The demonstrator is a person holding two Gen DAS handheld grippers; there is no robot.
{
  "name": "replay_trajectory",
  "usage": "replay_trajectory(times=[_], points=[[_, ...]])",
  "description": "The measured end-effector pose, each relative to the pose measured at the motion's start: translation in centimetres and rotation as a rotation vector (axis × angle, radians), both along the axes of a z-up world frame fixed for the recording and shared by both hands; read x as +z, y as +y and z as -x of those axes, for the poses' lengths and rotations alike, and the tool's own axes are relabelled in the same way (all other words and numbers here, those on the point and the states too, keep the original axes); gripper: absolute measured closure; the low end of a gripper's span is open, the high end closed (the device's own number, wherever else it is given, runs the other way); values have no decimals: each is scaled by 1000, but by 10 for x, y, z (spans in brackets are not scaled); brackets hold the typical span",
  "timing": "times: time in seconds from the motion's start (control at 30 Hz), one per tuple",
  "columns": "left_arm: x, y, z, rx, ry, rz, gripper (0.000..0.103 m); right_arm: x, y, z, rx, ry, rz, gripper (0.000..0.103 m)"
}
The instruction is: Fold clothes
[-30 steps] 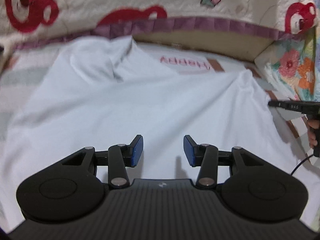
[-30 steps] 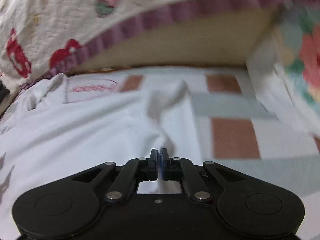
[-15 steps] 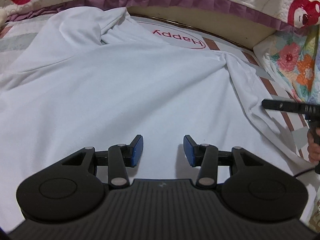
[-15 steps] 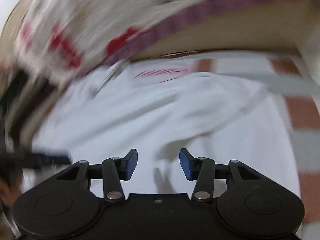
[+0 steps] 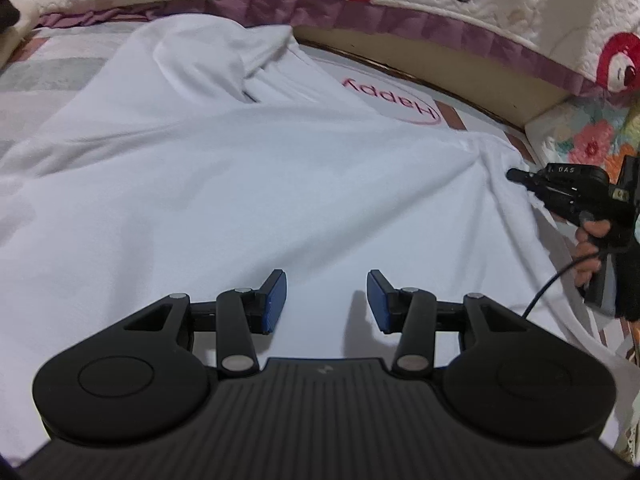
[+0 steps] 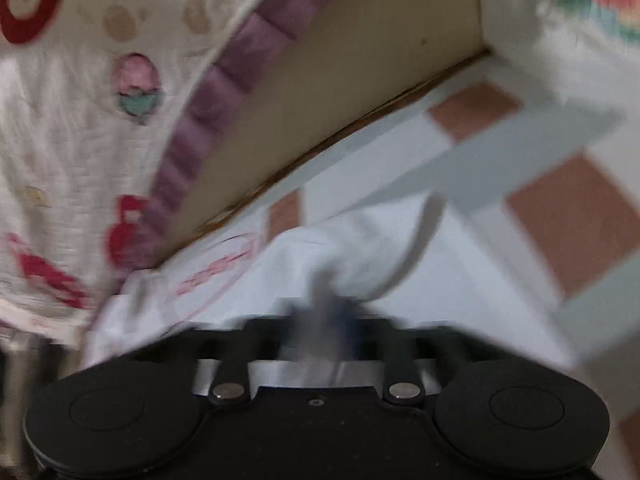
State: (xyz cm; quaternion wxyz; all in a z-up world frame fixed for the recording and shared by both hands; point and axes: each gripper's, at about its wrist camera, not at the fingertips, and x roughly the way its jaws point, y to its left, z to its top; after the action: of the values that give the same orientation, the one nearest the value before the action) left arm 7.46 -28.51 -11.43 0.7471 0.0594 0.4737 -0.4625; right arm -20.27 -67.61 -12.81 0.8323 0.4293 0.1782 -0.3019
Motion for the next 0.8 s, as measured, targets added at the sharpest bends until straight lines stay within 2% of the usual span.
replay_trajectory(times=[0.07, 0.17, 0.27, 0.3, 0.33, 0.4, 0.43, 0.47, 0.5, 0.57, 0.67, 0.73, 0.8], points=[[4, 10, -8, 8, -19, -8, 59, 12, -11, -2, -23, 21, 74, 98], [13, 36, -31, 51, -113, -41, 59, 31, -27, -6, -57, 58, 187, 100], [21, 63, -55, 95, -207, -75, 57, 53, -47, -23, -40, 233, 311, 101], [24, 71, -63, 109, -238, -86, 56, 53, -55, -23, -20, 248, 275, 101], [27, 80, -71, 124, -270, -97, 56, 53, -62, -24, -1, 264, 240, 96], [28, 98, -88, 155, -325, -133, 54, 48, -74, -26, 53, 273, 141, 92], [25, 109, -99, 171, -321, -139, 54, 45, -77, -27, 83, 268, 87, 81], [21, 119, -110, 188, -313, -140, 54, 41, -74, -25, 92, 268, 80, 73], [17, 126, -119, 204, -283, -122, 54, 37, -72, -24, 101, 267, 74, 60], [8, 139, -137, 236, -222, -87, 54, 30, -67, -23, 118, 268, 63, 58], [-4, 152, -158, 265, -136, -29, 50, 20, -62, -29, 117, 333, 118, 41], [-9, 153, -166, 264, -86, 13, 48, 15, -57, -35, 118, 376, 171, 37], [-14, 149, -165, 262, -83, 29, 44, 11, -54, -44, 135, 401, 233, 33]])
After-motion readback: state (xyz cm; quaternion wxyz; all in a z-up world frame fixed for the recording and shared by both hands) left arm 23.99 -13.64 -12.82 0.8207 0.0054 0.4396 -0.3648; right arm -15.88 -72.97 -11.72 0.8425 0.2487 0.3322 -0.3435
